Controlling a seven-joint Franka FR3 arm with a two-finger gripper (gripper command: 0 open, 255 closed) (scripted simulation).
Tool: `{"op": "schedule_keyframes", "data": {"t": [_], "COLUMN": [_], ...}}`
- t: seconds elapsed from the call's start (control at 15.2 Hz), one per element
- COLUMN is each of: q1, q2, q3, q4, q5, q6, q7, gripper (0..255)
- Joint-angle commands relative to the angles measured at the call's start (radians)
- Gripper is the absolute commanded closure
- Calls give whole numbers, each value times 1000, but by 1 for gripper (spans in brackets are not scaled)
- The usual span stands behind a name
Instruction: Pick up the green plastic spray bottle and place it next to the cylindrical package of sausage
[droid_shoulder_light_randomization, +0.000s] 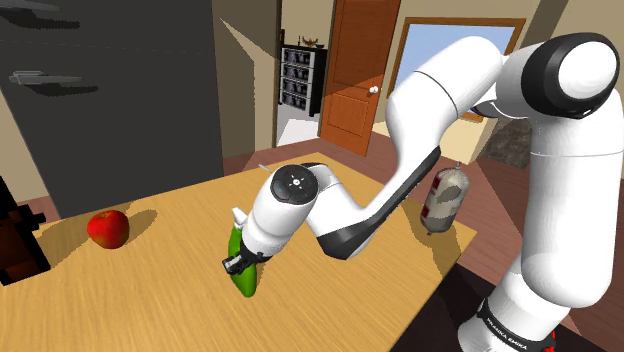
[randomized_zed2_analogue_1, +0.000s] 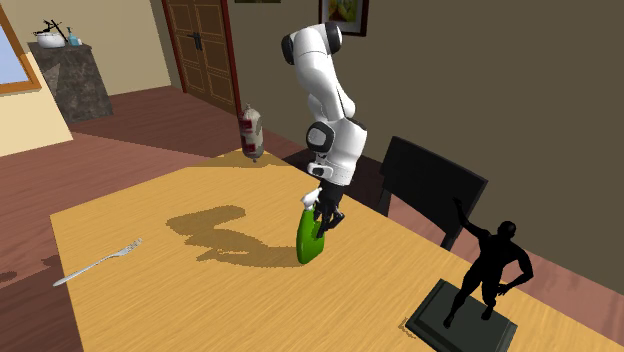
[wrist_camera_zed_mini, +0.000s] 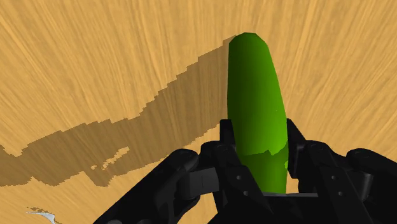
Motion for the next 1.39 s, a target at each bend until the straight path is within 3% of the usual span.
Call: {"op": "schedule_keyframes", "data": {"t": [0.0, 0.46, 1.32], "q1": [0, 0, -103], "q2": [0, 0, -150], "q3": [0, 0, 117], "q4": [0, 0, -2], "q5": [0, 0, 245], "q6": [0, 0, -36], "q7": [0, 0, -195], "gripper": [255, 255, 255]}}
